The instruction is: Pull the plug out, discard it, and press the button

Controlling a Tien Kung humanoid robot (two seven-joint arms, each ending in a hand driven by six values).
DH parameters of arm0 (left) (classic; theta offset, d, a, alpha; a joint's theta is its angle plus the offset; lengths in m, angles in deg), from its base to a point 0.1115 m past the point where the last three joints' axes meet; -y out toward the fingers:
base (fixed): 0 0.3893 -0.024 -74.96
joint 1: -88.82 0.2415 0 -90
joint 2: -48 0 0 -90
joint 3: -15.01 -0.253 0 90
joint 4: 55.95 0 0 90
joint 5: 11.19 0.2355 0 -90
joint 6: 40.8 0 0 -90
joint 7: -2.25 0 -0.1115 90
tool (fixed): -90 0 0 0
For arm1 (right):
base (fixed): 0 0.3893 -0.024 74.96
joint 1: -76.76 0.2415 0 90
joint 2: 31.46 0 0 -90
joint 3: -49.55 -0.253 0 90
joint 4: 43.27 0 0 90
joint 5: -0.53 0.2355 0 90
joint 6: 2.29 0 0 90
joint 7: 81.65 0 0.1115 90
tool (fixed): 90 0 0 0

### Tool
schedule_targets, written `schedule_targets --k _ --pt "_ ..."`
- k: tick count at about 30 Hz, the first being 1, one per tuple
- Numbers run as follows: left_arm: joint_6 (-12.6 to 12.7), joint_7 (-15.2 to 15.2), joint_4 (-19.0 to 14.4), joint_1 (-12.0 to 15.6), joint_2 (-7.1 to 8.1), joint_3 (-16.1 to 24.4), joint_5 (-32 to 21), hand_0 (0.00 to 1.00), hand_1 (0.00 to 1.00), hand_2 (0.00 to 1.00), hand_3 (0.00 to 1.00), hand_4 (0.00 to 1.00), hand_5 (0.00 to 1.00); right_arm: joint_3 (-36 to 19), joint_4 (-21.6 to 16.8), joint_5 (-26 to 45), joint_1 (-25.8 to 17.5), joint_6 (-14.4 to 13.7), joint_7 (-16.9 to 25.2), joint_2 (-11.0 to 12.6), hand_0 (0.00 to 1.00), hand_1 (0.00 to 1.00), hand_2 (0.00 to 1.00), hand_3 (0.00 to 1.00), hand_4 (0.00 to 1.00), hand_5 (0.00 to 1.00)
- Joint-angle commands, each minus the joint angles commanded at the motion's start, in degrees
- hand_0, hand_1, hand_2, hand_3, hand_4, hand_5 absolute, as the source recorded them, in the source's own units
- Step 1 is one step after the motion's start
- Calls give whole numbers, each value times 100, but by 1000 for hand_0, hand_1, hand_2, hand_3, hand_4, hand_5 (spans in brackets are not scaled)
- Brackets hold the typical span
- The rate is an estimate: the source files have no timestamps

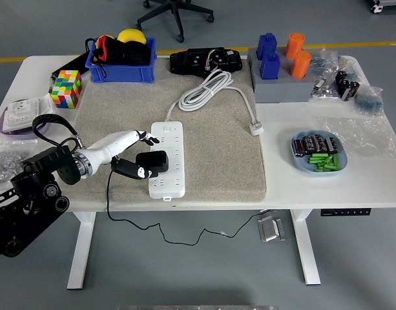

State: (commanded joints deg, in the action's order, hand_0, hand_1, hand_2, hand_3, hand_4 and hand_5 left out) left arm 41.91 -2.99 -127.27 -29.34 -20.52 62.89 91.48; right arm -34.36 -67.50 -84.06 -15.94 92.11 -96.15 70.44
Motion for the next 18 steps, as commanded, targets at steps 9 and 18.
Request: schedule_targets --k 9,18 --pt "250 31 148 -107 -91 -182 49 855 803 732 800 945 2 5 -9 7 5 0 2 -5 767 729 724 713 883 658" --pt "269 -36 272 -181 -163 -259 -163 681 580 537 719 873 2 5 -7 4 -1 0 1 -1 767 729 724 713 883 658"
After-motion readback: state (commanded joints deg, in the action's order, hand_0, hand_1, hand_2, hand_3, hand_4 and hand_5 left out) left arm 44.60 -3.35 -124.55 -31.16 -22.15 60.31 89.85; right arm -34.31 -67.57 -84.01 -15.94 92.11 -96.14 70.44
